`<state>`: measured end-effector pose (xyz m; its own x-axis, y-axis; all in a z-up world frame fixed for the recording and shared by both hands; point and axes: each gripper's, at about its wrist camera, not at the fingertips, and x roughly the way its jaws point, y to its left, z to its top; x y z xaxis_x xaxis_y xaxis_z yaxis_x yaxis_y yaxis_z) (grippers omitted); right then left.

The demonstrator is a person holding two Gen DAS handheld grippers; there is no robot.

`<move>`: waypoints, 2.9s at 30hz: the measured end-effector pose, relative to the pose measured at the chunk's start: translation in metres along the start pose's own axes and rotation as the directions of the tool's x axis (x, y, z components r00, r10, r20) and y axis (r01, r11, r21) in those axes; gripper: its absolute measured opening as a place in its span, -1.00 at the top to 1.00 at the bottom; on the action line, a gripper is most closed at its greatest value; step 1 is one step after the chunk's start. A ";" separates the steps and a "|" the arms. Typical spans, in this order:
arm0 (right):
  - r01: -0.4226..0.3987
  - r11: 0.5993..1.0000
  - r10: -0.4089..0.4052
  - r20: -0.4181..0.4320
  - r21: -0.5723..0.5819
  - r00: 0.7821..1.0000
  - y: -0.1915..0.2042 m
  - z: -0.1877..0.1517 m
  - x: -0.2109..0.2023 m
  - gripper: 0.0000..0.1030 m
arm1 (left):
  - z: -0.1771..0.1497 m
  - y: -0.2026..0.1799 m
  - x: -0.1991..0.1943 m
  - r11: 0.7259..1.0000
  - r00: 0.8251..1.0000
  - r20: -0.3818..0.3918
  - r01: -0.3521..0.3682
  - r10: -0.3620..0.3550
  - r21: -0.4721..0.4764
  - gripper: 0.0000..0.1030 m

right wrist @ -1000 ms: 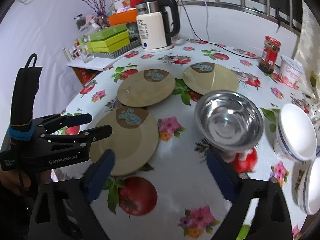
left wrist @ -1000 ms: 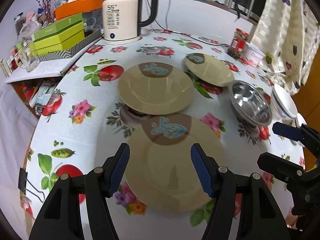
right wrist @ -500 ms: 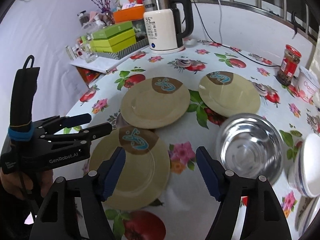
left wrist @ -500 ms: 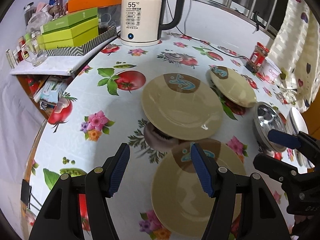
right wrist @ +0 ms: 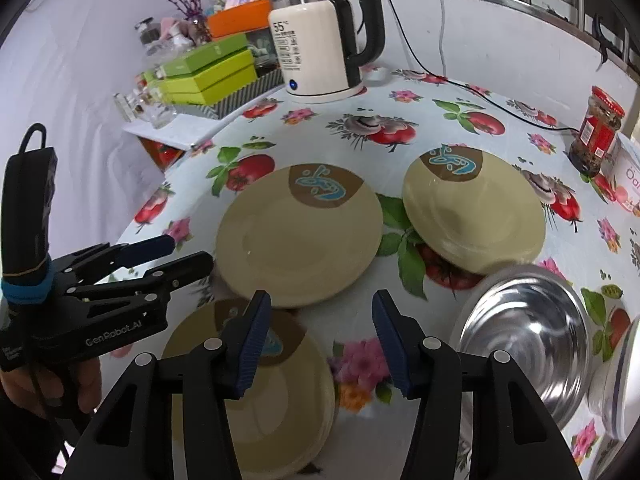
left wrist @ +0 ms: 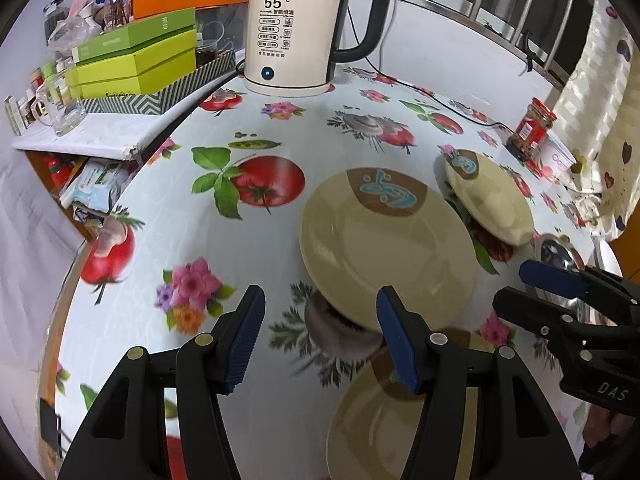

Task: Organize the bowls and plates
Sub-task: 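Move the left gripper to the large beige plate rim while the right gripper approaches the plates, then close the left gripper on the beige plate rim and tilt it up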

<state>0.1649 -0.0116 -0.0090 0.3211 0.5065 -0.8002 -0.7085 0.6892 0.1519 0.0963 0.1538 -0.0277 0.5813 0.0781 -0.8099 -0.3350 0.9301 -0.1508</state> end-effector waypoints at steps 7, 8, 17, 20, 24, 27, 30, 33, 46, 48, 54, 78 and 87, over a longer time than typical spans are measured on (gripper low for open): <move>0.019 1.000 -0.019 -0.019 0.015 1.000 -0.006 0.016 0.018 0.11 | 0.014 0.004 0.013 1.000 1.000 -0.009 0.025 -0.025 -0.015 -0.02; 0.022 1.000 -0.022 -0.023 0.020 0.999 -0.008 0.018 0.021 0.11 | 0.016 0.004 0.015 1.000 1.000 -0.011 0.025 -0.025 -0.014 -0.01; 0.047 0.997 -0.042 -0.067 0.062 0.997 -0.018 0.025 0.039 0.14 | 0.020 0.008 0.032 0.998 0.998 -0.045 0.049 -0.050 -0.029 0.20; 0.046 0.997 -0.040 -0.080 0.070 0.996 -0.020 0.026 0.043 0.18 | 0.020 0.008 0.035 0.999 0.998 -0.050 0.047 -0.048 -0.027 0.31; 0.045 0.996 -0.039 -0.090 0.072 0.995 -0.022 0.027 0.048 0.23 | 0.021 0.009 0.037 0.998 0.997 -0.056 0.052 -0.053 -0.027 0.42; 0.047 0.996 -0.040 -0.098 0.071 0.994 -0.022 0.028 0.051 0.27 | 0.022 0.009 0.039 0.998 0.997 -0.055 0.061 -0.062 -0.024 0.45; 0.047 0.996 -0.039 -0.105 0.075 0.994 -0.023 0.029 0.054 0.30 | 0.022 0.008 0.040 0.998 0.996 -0.054 0.066 -0.067 -0.019 0.46; 0.046 0.996 -0.038 -0.108 0.076 0.993 -0.024 0.030 0.056 0.31 | 0.023 0.009 0.043 0.996 0.995 -0.056 0.081 -0.082 -0.026 0.46; 0.039 0.995 -0.029 -0.105 0.093 0.994 -0.027 0.031 0.060 0.46 | 0.023 0.012 0.043 0.995 0.995 -0.041 0.089 -0.091 -0.038 0.49; 0.036 0.995 -0.026 -0.104 0.097 0.994 -0.028 0.031 0.060 0.47 | 0.023 0.012 0.042 0.995 0.995 -0.036 0.088 -0.090 -0.039 0.50; 0.027 0.995 -0.019 -0.091 0.096 0.996 -0.026 0.032 0.056 0.47 | 0.024 0.012 0.035 0.996 0.996 -0.023 0.084 -0.085 -0.044 0.50; 0.007 0.996 -0.001 -0.065 0.086 0.998 -0.013 0.009 0.016 0.47 | 0.000 -0.002 -0.008 0.997 0.998 -0.012 0.065 -0.065 -0.028 0.50; 0.003 0.996 0.004 -0.088 0.090 0.996 -0.003 -0.023 0.003 0.47 | -0.028 -0.007 -0.020 0.998 0.998 -0.035 0.058 -0.059 -0.033 0.50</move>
<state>0.1540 -0.0241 -0.0251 0.2615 0.4621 -0.8474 -0.6478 0.7349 0.2008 0.0663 0.1358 -0.0259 0.5735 0.0103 -0.8191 -0.3254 0.9205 -0.2162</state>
